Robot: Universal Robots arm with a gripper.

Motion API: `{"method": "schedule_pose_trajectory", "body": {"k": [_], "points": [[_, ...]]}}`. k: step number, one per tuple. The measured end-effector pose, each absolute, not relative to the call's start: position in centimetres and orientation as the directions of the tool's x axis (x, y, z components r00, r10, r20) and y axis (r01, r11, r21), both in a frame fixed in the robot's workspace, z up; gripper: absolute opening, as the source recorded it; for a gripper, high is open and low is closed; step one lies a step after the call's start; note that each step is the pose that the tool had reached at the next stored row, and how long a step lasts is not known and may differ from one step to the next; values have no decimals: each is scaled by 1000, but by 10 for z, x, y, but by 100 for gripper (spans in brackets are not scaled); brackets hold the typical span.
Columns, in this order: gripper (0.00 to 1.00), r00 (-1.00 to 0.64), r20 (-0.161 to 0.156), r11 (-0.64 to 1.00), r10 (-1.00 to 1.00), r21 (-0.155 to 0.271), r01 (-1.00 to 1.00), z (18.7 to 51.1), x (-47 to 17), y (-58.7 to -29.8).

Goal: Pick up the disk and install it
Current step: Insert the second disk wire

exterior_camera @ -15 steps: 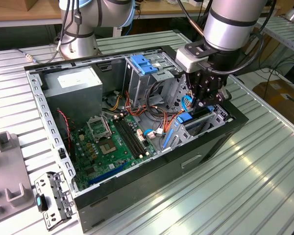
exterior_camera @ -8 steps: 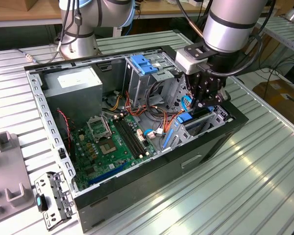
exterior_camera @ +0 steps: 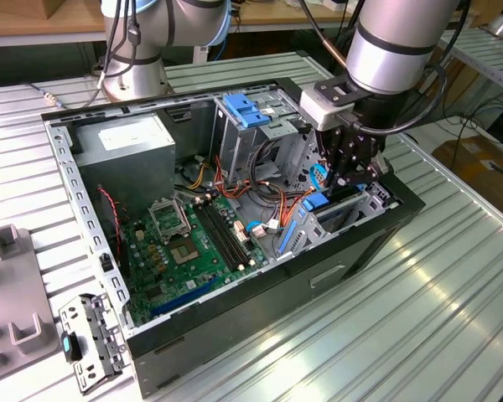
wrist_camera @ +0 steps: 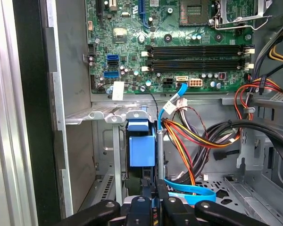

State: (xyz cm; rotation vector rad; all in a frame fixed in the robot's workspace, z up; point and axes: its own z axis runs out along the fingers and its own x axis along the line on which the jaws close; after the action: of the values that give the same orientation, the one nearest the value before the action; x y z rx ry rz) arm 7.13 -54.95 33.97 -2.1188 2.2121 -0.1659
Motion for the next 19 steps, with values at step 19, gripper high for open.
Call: {"method": "schedule_pose_trajectory", "body": {"k": [19], "points": [[29, -44, 21, 41, -999, -129, -991, 358, 71, -549]]}}
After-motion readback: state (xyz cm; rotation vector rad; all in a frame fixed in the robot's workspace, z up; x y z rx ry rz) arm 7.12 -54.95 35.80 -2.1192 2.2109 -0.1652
